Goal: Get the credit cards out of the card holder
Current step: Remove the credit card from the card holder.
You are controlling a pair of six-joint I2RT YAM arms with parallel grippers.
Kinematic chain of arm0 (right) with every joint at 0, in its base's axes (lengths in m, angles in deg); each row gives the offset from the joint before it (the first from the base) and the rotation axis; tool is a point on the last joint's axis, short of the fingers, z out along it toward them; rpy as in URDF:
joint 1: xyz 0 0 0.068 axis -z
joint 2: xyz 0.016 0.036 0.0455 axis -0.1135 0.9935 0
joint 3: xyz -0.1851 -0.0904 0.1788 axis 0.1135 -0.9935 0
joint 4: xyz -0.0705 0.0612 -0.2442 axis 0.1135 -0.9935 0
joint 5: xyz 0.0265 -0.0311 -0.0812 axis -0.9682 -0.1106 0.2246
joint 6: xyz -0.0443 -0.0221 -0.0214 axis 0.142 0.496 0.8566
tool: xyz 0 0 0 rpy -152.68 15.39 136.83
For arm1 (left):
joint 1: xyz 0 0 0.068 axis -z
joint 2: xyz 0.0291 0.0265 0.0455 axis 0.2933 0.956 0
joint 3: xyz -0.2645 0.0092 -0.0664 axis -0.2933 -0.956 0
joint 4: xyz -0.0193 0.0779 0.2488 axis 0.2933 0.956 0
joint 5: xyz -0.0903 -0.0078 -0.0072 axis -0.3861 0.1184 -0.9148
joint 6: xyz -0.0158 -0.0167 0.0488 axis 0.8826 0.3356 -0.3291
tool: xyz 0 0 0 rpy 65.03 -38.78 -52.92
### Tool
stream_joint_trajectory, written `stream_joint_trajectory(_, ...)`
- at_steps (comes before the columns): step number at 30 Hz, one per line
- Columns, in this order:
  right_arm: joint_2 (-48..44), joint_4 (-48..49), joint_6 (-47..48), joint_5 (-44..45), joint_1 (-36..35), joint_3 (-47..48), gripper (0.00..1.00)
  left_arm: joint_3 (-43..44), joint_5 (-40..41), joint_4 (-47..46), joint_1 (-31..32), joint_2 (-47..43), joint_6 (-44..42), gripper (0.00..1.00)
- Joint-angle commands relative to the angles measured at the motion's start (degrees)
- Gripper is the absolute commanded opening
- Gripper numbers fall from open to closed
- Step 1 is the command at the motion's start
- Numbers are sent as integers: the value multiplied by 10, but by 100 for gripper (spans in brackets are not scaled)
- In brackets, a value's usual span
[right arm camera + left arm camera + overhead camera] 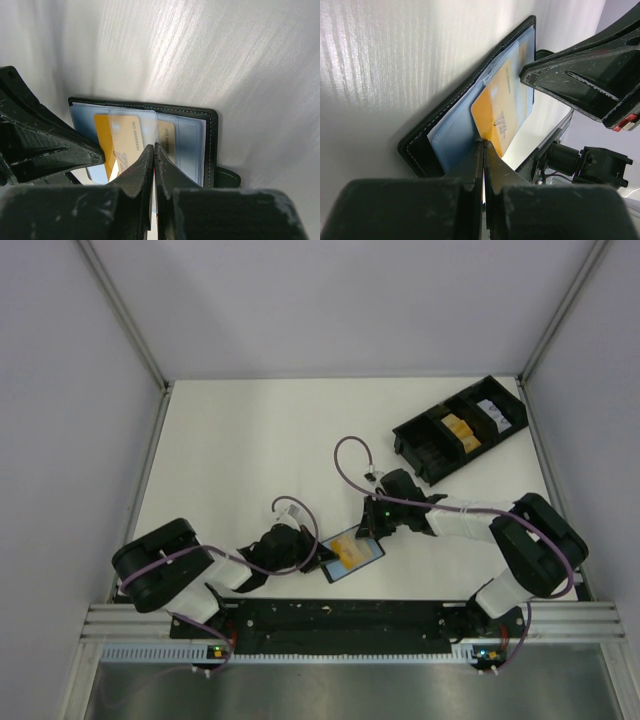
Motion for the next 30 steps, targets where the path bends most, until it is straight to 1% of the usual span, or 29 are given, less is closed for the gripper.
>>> stream_joint_trajectory(1, 19, -49, 22, 38, 10, -9, 0, -9, 9, -18, 2, -9, -1, 0)
stream_joint_trajectory(3, 2, -38, 23, 24, 10, -10, 0, -2, 3, -17, 2, -6, -4, 0)
stream_joint_trajectory(8, -18, -65, 34, 44, 10, 11, 0, -15, 5, -17, 2, -18, -1, 0)
stream_joint_trajectory(13, -46, -24, 26, -19, 7, 11, 0, -24, 13, 19, 2, -51, -10, 0)
stream_joint_trajectory(16, -61, -8, 23, -37, -2, 15, 0, -24, 18, 34, 2, -67, -18, 0)
stream_joint_trajectory(21, -31, 35, 5, -78, -10, 22, 2, -15, 14, 41, 2, -65, -26, 0)
stream_joint_trajectory(27, 16, 51, -8, -63, -10, 15, 2, -33, 16, 30, 2, -76, -17, 0)
stream_joint_trajectory(30, 22, 51, -10, -49, -1, -1, 2, -47, 18, 36, 2, -93, -16, 0)
